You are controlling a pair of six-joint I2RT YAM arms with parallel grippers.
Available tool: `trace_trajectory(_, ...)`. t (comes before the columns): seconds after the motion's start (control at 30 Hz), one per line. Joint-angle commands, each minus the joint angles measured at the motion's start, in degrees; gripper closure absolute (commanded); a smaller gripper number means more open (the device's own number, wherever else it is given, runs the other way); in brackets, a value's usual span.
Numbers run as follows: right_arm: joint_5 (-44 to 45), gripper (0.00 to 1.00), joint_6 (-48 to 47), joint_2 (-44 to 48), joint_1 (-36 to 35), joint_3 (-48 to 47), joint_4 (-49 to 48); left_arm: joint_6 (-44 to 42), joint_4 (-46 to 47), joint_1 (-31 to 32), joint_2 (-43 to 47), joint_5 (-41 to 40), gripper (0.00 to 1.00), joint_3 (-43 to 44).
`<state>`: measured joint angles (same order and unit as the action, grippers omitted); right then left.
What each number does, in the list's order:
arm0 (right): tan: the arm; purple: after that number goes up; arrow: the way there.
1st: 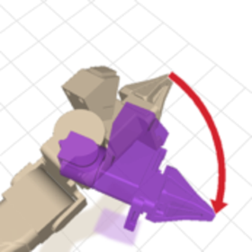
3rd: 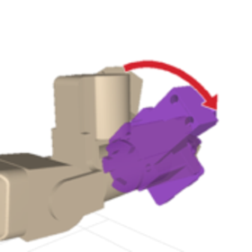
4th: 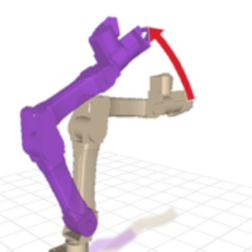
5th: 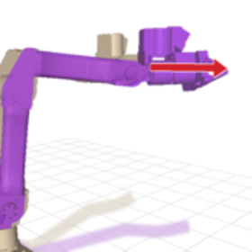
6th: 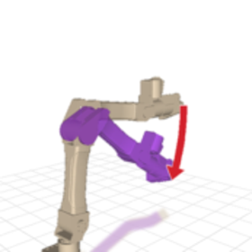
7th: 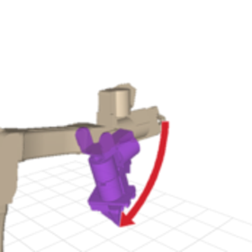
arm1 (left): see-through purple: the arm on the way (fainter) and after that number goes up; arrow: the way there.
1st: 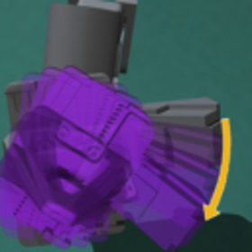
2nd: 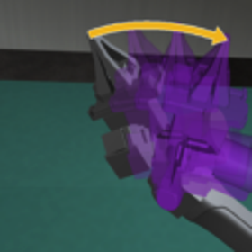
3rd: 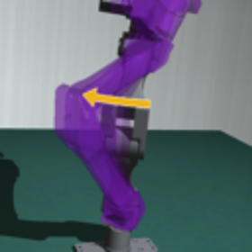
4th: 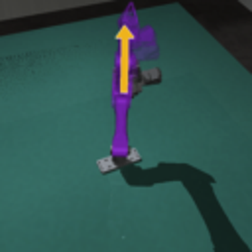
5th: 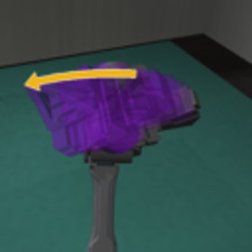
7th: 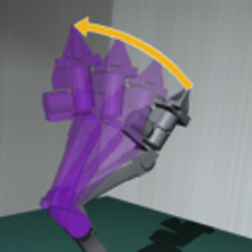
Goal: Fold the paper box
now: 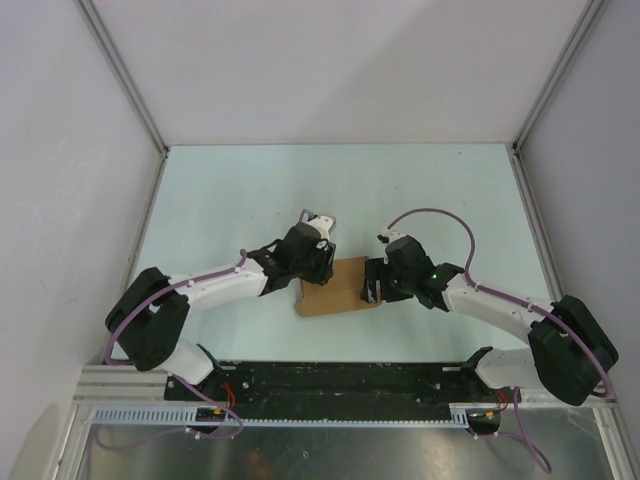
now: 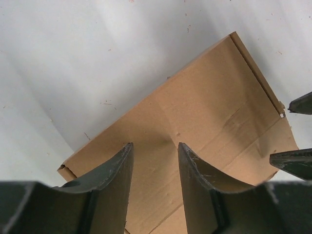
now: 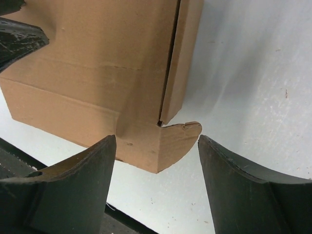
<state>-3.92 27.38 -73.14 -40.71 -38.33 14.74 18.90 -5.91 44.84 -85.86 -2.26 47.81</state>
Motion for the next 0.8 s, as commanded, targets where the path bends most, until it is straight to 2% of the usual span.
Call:
trace_trajectory(0.0,-0.82,0.27,1.54,-1.21,-0.25,1.15,-5.51,-1.23,0.55,0.42,-0.44,-0.64,0.53,0.88)
trace_trajectory(0.47,-6.53,0.37,1.45,-0.86,-0.07,3.26,-10.44,-0.79,0.64,0.42,-0.88,-0.29,0.54,0.79)
trace_trajectory(0.63,-7.24,0.48,1.89,-0.95,0.19,3.35,-10.61,-0.7,0.55,0.42,-0.97,-0.29,0.55,0.7)
trace_trajectory(0.77,-7.59,0.51,1.89,-1.12,0.54,3.34,-10.52,-0.79,0.55,0.51,-0.8,-0.29,0.55,0.7)
